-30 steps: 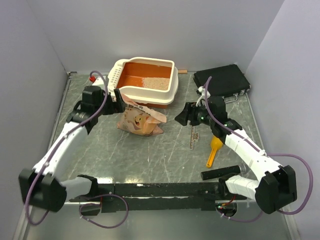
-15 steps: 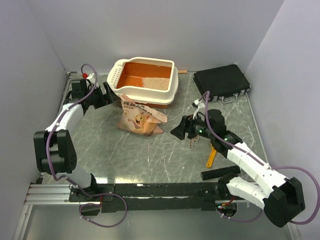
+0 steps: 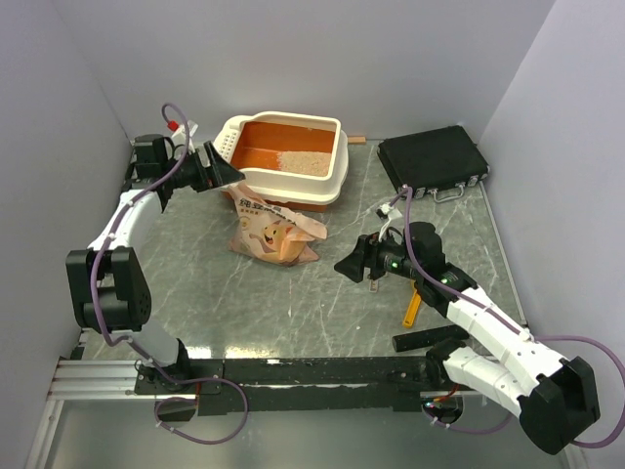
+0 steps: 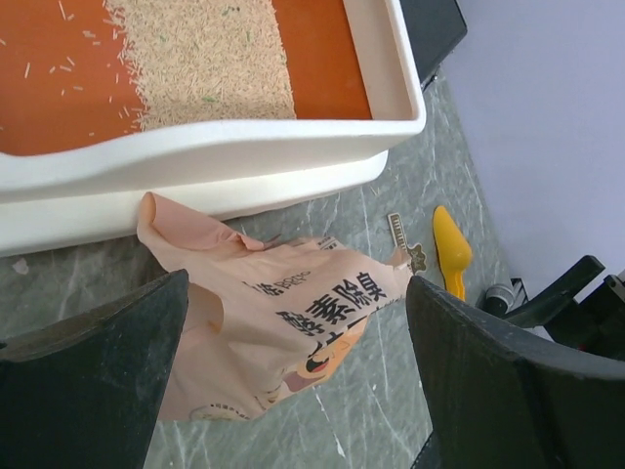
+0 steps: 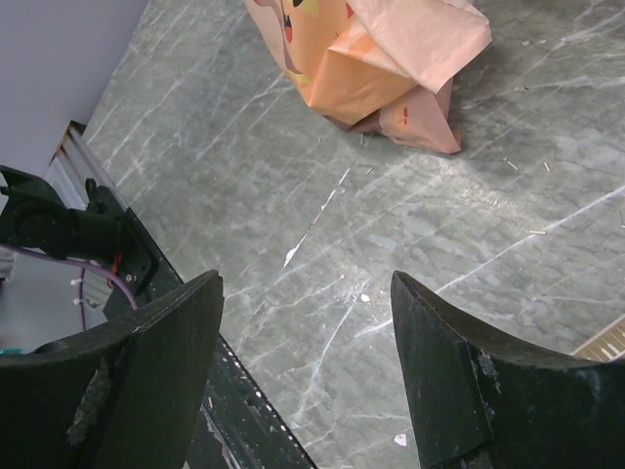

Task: Fill the litter box with clean litter

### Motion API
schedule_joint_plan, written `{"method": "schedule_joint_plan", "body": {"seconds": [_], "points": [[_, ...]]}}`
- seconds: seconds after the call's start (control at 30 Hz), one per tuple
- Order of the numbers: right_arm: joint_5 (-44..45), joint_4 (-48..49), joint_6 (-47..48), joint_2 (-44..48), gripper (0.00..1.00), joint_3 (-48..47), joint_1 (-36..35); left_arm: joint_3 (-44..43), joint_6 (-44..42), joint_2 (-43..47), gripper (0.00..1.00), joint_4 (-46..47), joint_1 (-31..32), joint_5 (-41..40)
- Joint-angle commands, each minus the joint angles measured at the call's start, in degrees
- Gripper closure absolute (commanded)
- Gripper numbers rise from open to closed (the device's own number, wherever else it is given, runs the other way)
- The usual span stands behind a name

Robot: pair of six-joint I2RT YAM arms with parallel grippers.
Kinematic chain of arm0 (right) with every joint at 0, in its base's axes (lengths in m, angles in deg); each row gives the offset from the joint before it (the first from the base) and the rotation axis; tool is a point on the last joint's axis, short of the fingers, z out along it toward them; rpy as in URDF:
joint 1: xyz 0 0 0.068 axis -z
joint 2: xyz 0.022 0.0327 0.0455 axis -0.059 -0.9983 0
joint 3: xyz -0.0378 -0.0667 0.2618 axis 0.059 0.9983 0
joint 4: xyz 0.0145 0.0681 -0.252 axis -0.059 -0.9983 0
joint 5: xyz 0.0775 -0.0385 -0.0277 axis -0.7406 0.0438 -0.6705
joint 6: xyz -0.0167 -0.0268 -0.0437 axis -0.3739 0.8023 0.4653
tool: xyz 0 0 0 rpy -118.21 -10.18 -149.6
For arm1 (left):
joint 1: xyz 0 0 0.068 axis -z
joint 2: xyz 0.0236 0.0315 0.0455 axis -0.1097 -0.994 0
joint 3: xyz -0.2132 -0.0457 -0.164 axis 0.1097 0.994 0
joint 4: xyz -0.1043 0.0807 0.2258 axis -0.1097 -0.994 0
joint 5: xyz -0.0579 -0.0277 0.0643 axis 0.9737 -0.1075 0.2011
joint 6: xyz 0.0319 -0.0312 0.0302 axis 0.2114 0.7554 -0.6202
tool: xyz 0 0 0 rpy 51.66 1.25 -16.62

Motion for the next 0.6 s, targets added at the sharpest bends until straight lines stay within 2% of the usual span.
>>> {"method": "schedule_joint_plan", "body": {"seconds": [0.0, 0.2, 0.23, 0.33, 0.5, 0.57], "points": [[-0.64, 2.47, 1.12, 0.5, 0.24, -0.46, -0.64, -1.98, -3.7, -1.23, 0.03, -3.09, 0.21, 0.01], [-0.73, 2.55, 0.77, 0.33, 0.24, -0.28, -0.82, -3.99, -7.22, -4.3, 0.03, -4.92, 3.03, 0.89], [-0.46, 2.55, 0.68, 0.42, 0.24, 0.07, -0.82, -4.44, -8.1, -4.74, 0.03, -5.54, 5.81, 0.8], [-0.2, 3.17, 0.33, 0.94, 0.24, 1.56, -1.08, -5.06, -9.86, -5.53, 0.03, -4.94, 7.68, 2.2], [-0.29, 3.26, -0.11, 0.59, 0.24, 2.71, -1.26, -3.74, -12.06, -5.1, 0.03, -4.58, 7.95, 5.89], [-0.2, 2.82, -0.11, 0.16, 0.24, 2.62, -1.35, -3.47, -13.37, -4.66, 0.01, -4.85, 7.95, 9.66]]}}
